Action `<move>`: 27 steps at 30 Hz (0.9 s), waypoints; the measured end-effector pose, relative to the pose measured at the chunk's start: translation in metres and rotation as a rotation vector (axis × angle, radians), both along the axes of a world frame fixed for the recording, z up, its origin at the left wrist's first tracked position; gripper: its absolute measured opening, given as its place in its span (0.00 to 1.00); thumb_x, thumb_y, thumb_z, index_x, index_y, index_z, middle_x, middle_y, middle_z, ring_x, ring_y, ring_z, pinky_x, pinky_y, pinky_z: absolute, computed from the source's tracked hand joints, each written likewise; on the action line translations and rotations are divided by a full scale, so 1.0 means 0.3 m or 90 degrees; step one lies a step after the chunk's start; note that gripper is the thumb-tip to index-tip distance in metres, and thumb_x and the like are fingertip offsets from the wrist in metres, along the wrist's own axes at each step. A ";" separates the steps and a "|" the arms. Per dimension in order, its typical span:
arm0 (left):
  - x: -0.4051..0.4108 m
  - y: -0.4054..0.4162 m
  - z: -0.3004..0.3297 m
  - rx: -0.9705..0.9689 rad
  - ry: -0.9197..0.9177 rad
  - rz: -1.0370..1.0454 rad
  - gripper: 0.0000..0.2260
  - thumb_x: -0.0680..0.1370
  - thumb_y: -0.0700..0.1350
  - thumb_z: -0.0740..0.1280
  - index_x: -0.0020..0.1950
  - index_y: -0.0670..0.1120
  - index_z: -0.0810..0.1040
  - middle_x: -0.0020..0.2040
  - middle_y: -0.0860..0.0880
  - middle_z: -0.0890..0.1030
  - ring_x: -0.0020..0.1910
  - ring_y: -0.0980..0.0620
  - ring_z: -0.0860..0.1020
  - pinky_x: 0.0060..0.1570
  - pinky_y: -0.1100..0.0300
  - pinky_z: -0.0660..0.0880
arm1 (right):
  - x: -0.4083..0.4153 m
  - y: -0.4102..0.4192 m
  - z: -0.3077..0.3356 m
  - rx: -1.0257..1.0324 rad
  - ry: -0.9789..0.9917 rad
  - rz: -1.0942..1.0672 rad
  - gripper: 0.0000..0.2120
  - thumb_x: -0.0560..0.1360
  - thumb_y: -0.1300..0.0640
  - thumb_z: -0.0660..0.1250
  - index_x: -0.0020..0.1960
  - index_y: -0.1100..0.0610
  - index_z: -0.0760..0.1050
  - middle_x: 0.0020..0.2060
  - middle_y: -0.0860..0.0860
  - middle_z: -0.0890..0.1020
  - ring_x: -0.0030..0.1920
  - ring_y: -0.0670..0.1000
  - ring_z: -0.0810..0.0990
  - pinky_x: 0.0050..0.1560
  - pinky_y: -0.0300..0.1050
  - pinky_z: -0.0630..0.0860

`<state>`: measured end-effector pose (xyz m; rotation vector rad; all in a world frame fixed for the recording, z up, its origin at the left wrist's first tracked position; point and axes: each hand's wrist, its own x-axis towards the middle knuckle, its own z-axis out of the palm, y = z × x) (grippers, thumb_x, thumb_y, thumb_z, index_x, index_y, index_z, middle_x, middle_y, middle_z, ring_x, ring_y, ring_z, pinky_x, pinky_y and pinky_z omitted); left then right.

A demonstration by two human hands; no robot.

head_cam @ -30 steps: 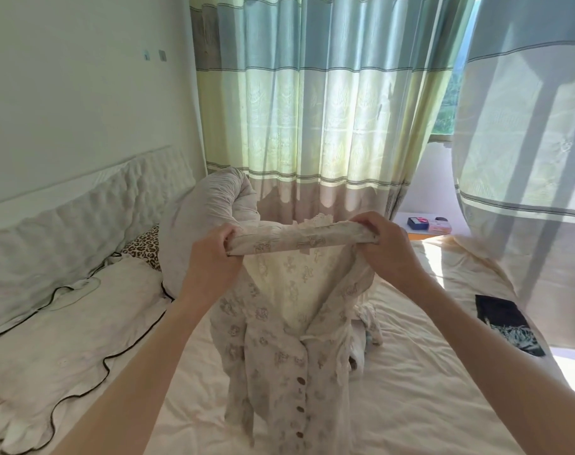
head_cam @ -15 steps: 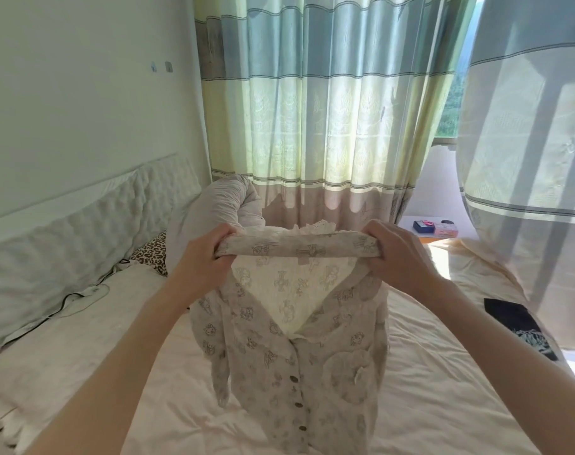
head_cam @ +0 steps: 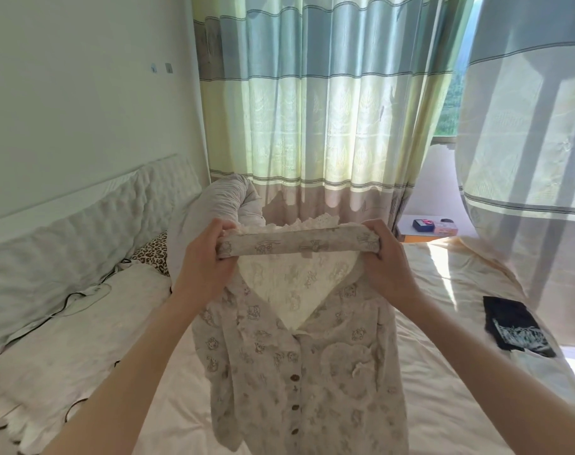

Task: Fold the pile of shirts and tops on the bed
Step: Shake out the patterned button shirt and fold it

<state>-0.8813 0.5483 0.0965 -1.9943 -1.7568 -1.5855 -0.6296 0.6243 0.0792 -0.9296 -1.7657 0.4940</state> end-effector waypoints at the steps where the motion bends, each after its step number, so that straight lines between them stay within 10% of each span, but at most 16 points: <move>1: -0.009 0.001 0.000 -0.032 0.007 -0.012 0.05 0.73 0.41 0.65 0.47 0.47 0.73 0.35 0.58 0.75 0.35 0.66 0.74 0.34 0.74 0.67 | 0.006 0.000 -0.001 -0.010 -0.013 0.013 0.09 0.71 0.72 0.57 0.47 0.61 0.71 0.34 0.53 0.76 0.34 0.48 0.71 0.32 0.36 0.64; 8: -0.078 -0.013 0.022 -0.211 0.082 -0.097 0.22 0.67 0.64 0.59 0.38 0.44 0.75 0.24 0.56 0.67 0.24 0.58 0.63 0.26 0.66 0.58 | 0.070 0.021 0.022 -0.133 -0.126 0.090 0.07 0.74 0.54 0.61 0.41 0.49 0.77 0.35 0.44 0.80 0.38 0.46 0.76 0.42 0.44 0.71; 13: -0.031 -0.048 0.006 -0.239 -0.030 -0.115 0.19 0.78 0.50 0.65 0.35 0.37 0.68 0.27 0.55 0.62 0.27 0.59 0.60 0.27 0.67 0.58 | 0.093 -0.001 -0.005 -0.318 -0.133 0.095 0.20 0.79 0.54 0.60 0.53 0.72 0.76 0.49 0.66 0.80 0.44 0.50 0.74 0.49 0.51 0.73; 16: -0.003 -0.097 -0.002 -0.303 -0.080 -0.142 0.15 0.79 0.48 0.62 0.36 0.41 0.69 0.28 0.56 0.64 0.27 0.60 0.61 0.27 0.69 0.60 | 0.103 -0.037 -0.039 -0.381 -0.152 0.108 0.19 0.80 0.52 0.58 0.49 0.68 0.78 0.43 0.56 0.81 0.44 0.47 0.74 0.45 0.40 0.75; 22: -0.021 -0.243 -0.027 -0.547 -0.169 -0.279 0.27 0.60 0.60 0.73 0.55 0.50 0.78 0.47 0.50 0.82 0.47 0.52 0.79 0.51 0.63 0.75 | 0.126 -0.076 -0.076 -0.362 -0.120 0.132 0.12 0.80 0.51 0.58 0.54 0.56 0.77 0.47 0.45 0.78 0.48 0.45 0.75 0.43 0.28 0.70; 27: -0.020 -0.343 -0.137 -0.531 -0.148 -0.206 0.24 0.62 0.62 0.72 0.53 0.50 0.80 0.48 0.45 0.82 0.49 0.45 0.80 0.52 0.50 0.75 | 0.141 -0.088 -0.143 -0.389 -0.210 0.109 0.21 0.76 0.50 0.66 0.44 0.71 0.77 0.37 0.56 0.75 0.39 0.53 0.72 0.41 0.46 0.67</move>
